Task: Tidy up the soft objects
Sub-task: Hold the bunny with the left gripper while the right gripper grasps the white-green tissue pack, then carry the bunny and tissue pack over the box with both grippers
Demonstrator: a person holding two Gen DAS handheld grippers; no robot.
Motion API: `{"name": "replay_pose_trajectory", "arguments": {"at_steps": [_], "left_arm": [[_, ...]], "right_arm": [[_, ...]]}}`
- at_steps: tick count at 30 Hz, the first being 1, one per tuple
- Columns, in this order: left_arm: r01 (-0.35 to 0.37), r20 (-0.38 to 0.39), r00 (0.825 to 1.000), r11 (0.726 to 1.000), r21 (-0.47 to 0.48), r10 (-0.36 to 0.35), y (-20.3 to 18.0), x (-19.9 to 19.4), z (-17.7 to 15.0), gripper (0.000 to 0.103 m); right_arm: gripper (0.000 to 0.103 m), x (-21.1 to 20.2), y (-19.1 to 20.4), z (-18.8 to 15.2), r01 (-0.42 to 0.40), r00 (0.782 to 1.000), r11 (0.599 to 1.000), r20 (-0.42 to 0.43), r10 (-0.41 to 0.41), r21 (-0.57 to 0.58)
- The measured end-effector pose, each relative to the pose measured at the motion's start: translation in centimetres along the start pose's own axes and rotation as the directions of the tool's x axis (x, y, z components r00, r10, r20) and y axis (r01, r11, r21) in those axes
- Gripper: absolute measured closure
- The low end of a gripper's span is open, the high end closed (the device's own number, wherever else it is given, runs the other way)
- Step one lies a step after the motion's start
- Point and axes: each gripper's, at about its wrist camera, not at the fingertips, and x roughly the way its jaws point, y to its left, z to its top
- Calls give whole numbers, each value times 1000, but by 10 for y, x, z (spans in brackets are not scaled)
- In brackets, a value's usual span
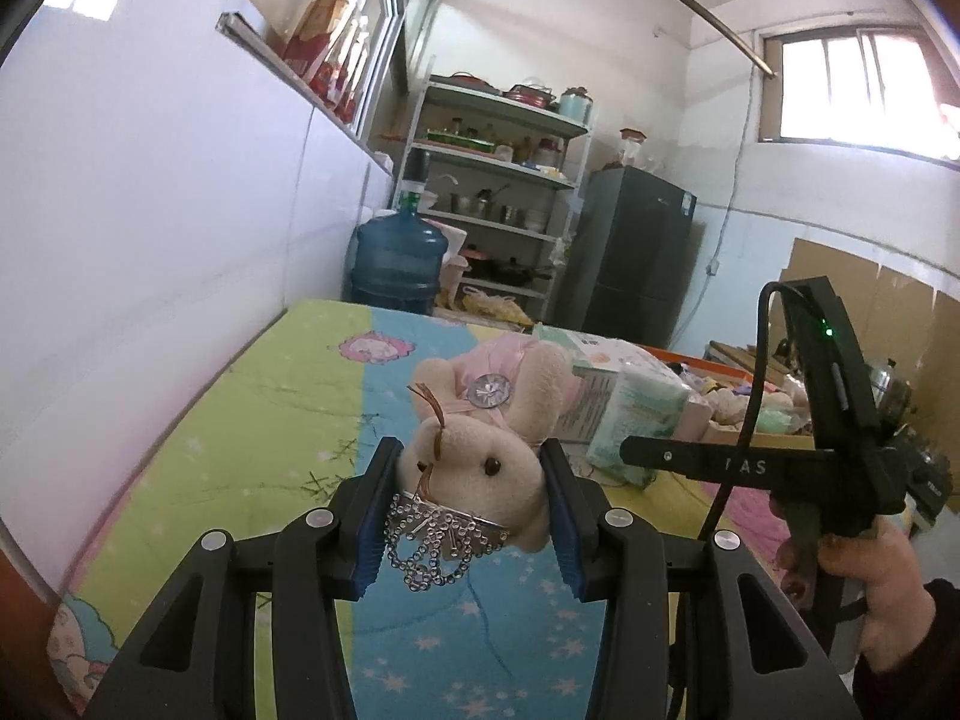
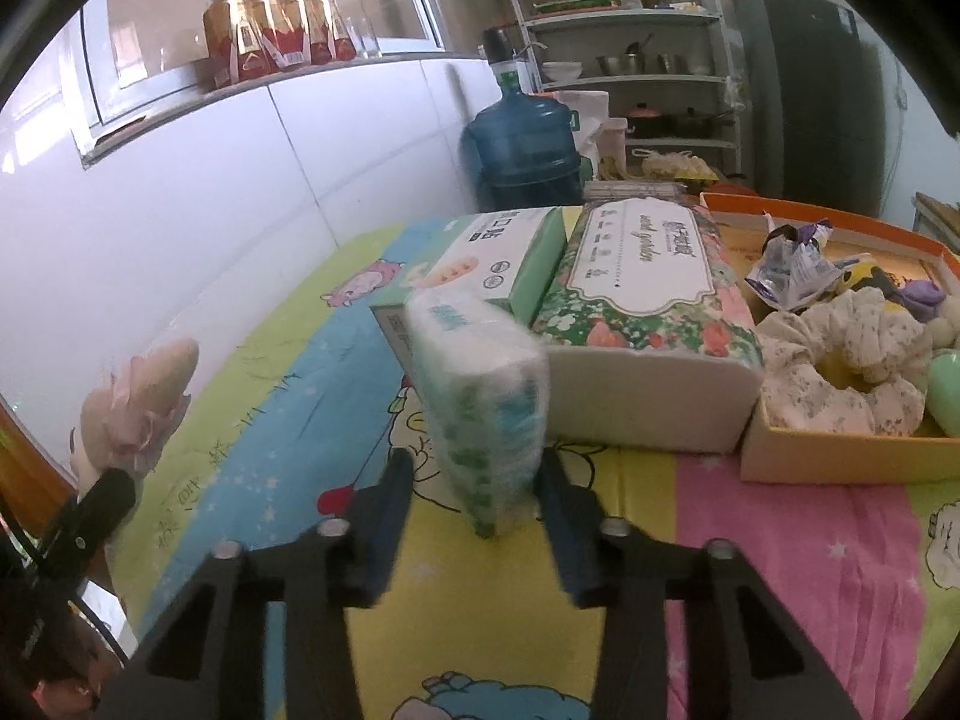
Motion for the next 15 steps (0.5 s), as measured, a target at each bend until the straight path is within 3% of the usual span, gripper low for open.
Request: {"name": "replay_pose_trajectory", "arguments": {"at_steps": [3,15], "left_arm": [[3,-7,1000,1000,-11,-3,4,2,-2,56],[4,-11,1000,1000,-22,-4,10,3,-4,56]], "right_arm": [[78,1,5,1,18,1000,1000,-4,-19,-17],[80,-5,16,-6,23,1000,999,14,-23,-31]]}}
